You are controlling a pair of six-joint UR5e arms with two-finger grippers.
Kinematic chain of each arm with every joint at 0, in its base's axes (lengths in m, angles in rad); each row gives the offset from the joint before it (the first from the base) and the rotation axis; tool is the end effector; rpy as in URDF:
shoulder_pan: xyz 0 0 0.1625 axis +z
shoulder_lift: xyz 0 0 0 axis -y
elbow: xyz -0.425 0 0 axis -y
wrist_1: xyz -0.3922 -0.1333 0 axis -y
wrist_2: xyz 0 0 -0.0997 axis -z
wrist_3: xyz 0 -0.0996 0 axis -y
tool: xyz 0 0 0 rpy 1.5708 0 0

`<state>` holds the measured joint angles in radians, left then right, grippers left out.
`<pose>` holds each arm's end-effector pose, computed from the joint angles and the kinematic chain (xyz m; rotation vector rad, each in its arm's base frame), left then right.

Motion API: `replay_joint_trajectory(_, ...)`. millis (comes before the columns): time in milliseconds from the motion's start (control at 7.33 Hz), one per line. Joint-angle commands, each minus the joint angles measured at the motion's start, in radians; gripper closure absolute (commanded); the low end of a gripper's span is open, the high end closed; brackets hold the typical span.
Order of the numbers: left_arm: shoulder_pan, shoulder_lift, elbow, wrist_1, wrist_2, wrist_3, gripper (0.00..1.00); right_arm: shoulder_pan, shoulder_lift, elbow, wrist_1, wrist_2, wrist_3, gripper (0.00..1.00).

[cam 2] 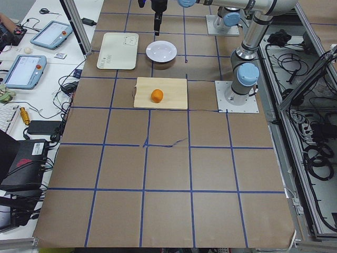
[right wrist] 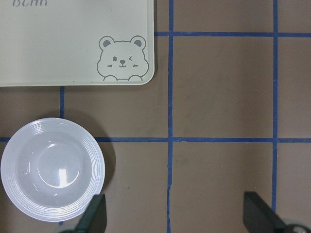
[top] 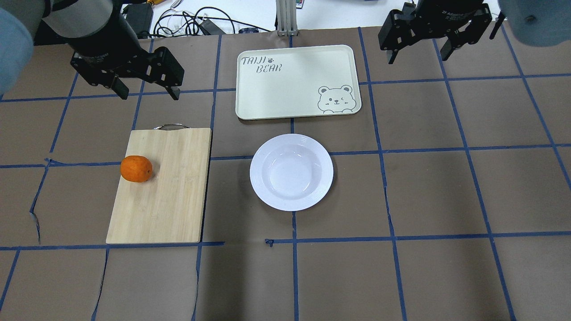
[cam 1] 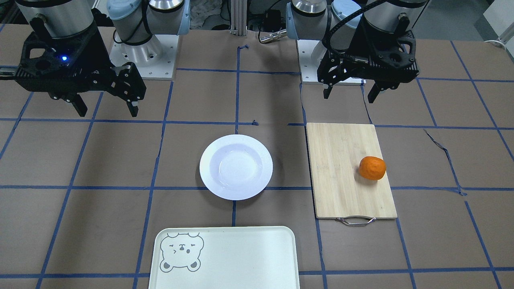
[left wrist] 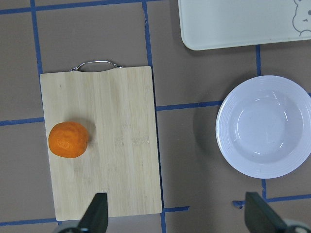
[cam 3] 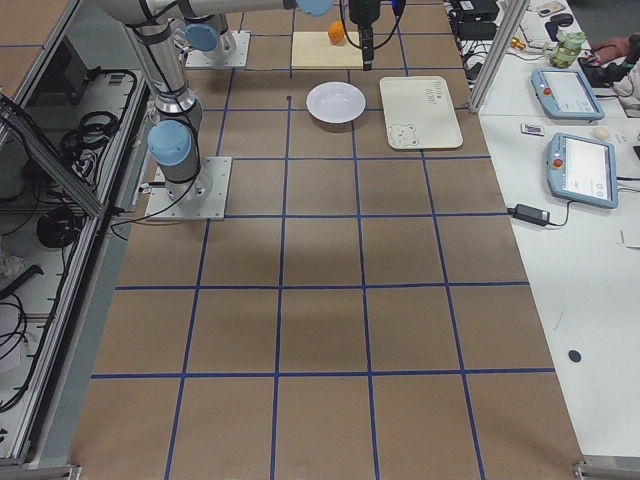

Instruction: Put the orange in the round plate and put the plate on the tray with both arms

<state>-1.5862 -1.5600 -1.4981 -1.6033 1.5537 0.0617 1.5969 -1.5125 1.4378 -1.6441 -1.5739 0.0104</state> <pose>-0.1425 -0.4888 0.5258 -0.1211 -3.1223 0.0803 0.1468 -0.5255 0.5322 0.0242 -3.1325 0.2323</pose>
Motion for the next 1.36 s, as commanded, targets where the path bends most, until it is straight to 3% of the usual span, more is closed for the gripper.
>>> replay_joint_trajectory(0, 0.002, 0.000, 0.004, -0.027, 0.002, 0.003, 0.00, -0.002, 0.000, 0.001, 0.012, 0.002, 0.000, 0.00)
replay_joint_trajectory(273, 0.002, 0.000, 0.002, -0.027, 0.002, 0.004, 0.00, -0.011, 0.000, 0.001, 0.009, 0.038, 0.002, 0.00)
replay_joint_trajectory(1227, 0.031, -0.023, -0.019, -0.014, 0.000, 0.013, 0.00, -0.017, 0.000, 0.001, 0.009, 0.038, 0.000, 0.00)
